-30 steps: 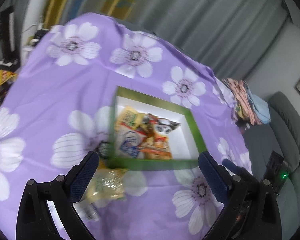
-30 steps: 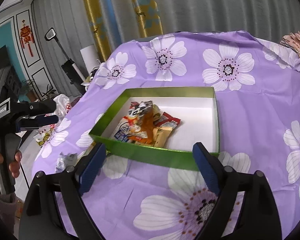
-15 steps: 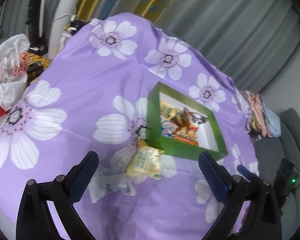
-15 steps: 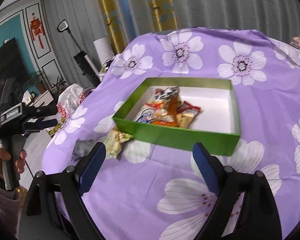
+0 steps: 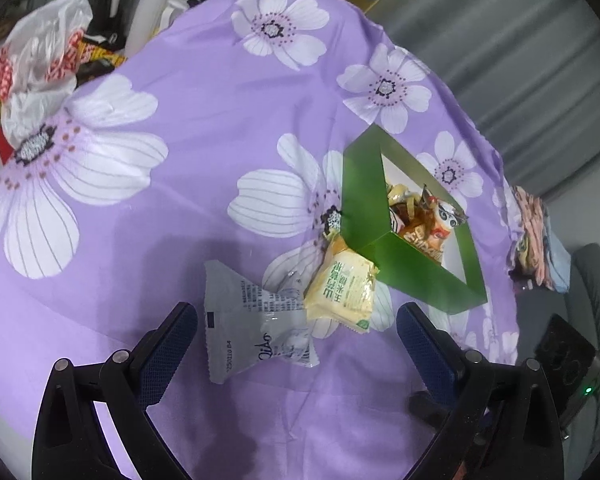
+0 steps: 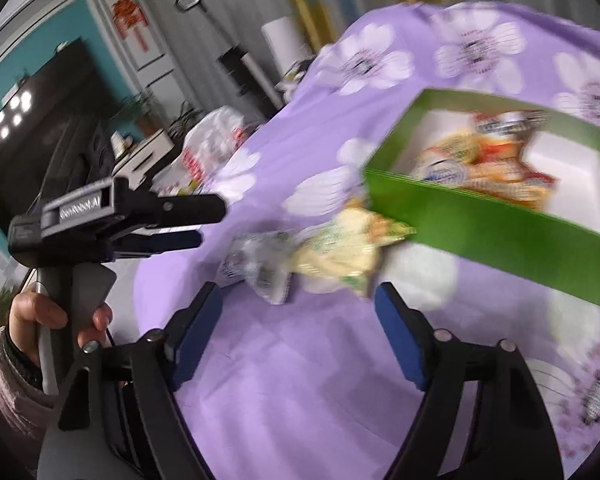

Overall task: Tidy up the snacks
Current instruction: 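Grasp the white QIAO packet with the right gripper and lift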

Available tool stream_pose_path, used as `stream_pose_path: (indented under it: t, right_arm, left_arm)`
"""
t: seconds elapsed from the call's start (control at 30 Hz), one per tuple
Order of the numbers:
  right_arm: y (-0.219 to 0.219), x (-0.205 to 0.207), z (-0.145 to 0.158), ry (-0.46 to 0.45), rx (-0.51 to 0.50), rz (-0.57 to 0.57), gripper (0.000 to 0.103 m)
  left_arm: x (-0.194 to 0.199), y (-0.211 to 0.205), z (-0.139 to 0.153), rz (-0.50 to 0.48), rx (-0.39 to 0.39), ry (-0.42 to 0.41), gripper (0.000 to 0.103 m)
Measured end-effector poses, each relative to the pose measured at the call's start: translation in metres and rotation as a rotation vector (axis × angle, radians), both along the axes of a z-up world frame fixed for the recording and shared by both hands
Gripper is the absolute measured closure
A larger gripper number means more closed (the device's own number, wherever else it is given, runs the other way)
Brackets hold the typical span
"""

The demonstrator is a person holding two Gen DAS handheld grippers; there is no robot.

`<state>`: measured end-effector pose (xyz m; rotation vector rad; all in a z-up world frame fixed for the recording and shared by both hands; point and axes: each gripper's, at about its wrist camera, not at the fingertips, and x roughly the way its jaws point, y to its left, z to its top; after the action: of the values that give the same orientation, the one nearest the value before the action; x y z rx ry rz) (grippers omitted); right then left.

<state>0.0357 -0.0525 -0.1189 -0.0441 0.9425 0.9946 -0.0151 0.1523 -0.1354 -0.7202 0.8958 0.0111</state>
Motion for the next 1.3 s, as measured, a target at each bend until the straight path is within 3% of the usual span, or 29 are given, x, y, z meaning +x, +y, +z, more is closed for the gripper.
stream_pose_path:
  t: [0.13,0.4,0.5,0.6,0.8,0.97,1.3]
  right_arm:
    - [0.027,0.0,-0.016,0.032,-0.019,0.054,0.038]
    - [0.053,0.007,-0.036,0.078,-0.054,0.079,0.047]
    - [0.058,0.012,-0.039,0.084,-0.064,0.087,0.051]
    - [0.061,0.013,-0.039,0.076,-0.07,0.095,0.053]
    - [0.061,0.017,-0.044,0.094,-0.09,0.102,0.072]
    - [0.065,0.013,-0.043,0.077,-0.113,0.123,0.08]
    - [0.055,-0.002,-0.026,0.024,-0.076,0.125,0.084]
  left_arm:
    - [0.003,0.003,-0.005,-0.01,-0.018,-0.004,0.004]
    - [0.008,0.004,-0.018,-0.035,-0.041,-0.004,0.004]
    - [0.01,0.005,-0.022,-0.038,-0.053,-0.002,0.015]
    - [0.01,0.005,-0.025,-0.041,-0.051,0.001,0.017]
    - [0.01,0.01,-0.036,-0.025,-0.089,0.011,0.046]
    - [0.01,0.007,-0.039,-0.036,-0.1,0.008,0.046]
    - [-0.003,-0.002,-0.019,-0.068,-0.049,-0.034,0.046]
